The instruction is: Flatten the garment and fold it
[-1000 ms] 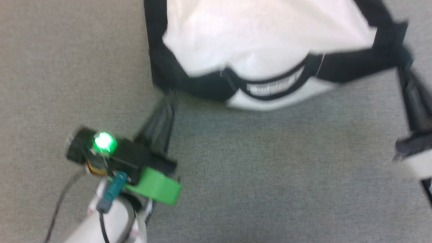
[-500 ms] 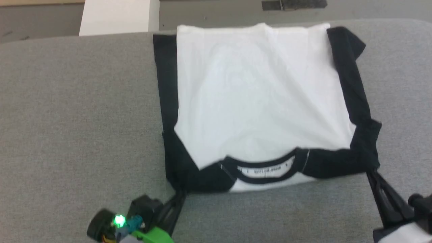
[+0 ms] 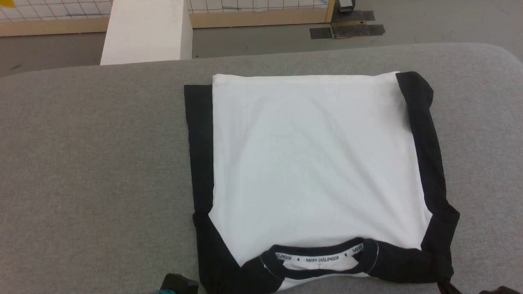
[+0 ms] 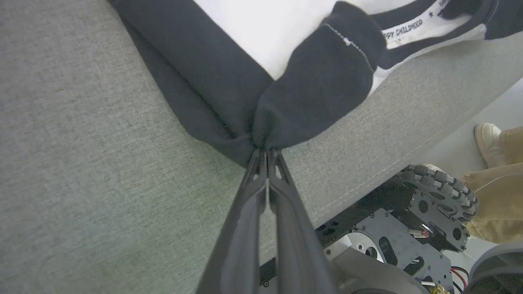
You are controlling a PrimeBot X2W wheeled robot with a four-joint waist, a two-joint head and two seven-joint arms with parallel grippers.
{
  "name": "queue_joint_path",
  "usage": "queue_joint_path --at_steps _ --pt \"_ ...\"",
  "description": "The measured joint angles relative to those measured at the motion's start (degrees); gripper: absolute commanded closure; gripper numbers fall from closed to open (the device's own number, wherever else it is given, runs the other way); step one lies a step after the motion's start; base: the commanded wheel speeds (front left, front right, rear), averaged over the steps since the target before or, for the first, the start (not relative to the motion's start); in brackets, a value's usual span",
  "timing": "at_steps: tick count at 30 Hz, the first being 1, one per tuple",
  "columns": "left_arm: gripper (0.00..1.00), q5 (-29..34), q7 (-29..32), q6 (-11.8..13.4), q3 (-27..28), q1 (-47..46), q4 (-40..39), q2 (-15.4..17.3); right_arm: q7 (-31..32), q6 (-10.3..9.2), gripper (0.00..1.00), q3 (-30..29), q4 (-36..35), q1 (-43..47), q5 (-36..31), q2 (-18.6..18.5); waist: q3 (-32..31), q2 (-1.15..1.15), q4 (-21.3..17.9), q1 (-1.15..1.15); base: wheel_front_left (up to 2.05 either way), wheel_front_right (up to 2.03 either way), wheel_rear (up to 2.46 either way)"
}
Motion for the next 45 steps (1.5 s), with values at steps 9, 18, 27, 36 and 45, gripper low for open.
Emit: queue_joint_path --at_steps 9,18,27,36,45 --pt "1.0 -0.56 -1.67 -1.01 -0.34 0.18 3.7 -1.12 0.67 0.0 1.0 1.91 4.2 -0.41 0.14 0.23 -0.83 0.0 0.35 0.0 0.0 0.0 0.0" --pt "0.0 -0.99 -4.47 -2.29 -0.3 -0.11 8.5 -3.42 0.09 0.0 0.38 5.19 10.47 -4.69 0.3 -0.36 -1.29 0.0 0.48 0.0 0.0 0.0 0.0" --pt "0.0 -4.25 -9.16 1.0 4.24 2.52 4.39 -4.11 2.33 0.0 0.0 3.1 4.5 -4.73 7.46 -0.26 -2.39 0.0 0.5 0.0 0.0 0.0 0.0" --pt "0.0 0.54 -28.65 11.99 21.96 8.56 -13.22 -2.0 0.62 -0.03 0.0 -13.56 -13.49 -6.45 3.98 5.44 -4.69 0.0 -0.48 0.0 0.0 0.0 0.0" --pt "0.0 21.84 -30.62 11.11 23.42 3.82 -12.7 -16.28 -13.32 -0.02 0.0 -12.18 -10.43 -12.09 -5.41 12.57 -4.88 0.0 -0.65 0.0 0.0 0.0 0.0"
